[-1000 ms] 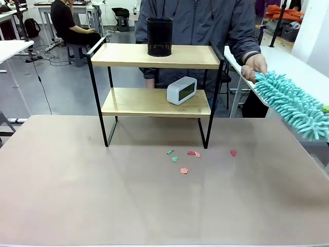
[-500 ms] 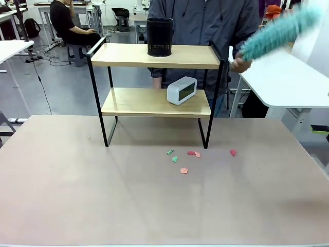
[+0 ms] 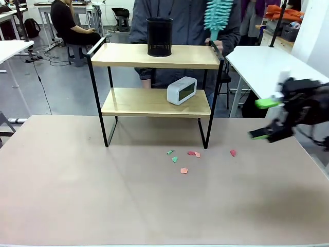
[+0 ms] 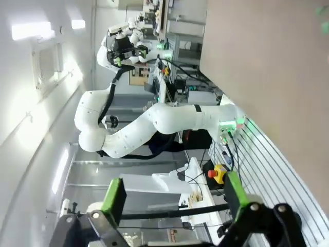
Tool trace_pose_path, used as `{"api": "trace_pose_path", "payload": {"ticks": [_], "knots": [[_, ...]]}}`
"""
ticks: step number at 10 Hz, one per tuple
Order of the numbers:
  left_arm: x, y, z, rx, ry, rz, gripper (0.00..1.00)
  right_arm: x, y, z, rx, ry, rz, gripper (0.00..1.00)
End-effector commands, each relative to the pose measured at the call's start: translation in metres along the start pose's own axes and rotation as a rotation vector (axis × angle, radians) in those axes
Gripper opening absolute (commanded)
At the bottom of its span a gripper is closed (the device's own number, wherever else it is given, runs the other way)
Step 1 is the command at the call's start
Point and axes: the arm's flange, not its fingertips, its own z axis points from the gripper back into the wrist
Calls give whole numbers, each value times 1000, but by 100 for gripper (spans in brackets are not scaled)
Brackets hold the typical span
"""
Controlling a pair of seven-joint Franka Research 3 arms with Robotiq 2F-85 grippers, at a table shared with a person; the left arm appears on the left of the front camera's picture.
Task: Clean the shelf.
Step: Hand the Duster back to the human.
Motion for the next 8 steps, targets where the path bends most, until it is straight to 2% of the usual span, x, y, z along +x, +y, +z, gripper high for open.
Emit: {"api": "trace_pose_path", "payload": {"ticks": [1,2,3,4,5,6,7,8], "knots": [[10,-5,-72,53,60,33,100,11,-6,-33,11,-36,-33,100],[16,-7,-100,51,6,111,100,7,-4,-44,61,-33,-16,100],[17,-7,-129,117,-79,154,100,4,0,-49,67,-95,-24,100],[14,-3,-156,199,-218,193,100,5,6,-50,27,-154,-41,100],[14,1,-176,186,-440,289,100,5,8,-53,3,-156,-33,100],[20,2,-178,127,-551,403,100,25,2,-40,43,-68,-8,100],[57,-8,-116,156,-230,205,100,25,2,-40,43,-68,-8,100],[57,-8,-116,156,-230,205,100,25,2,-40,43,-68,-8,100]]}}
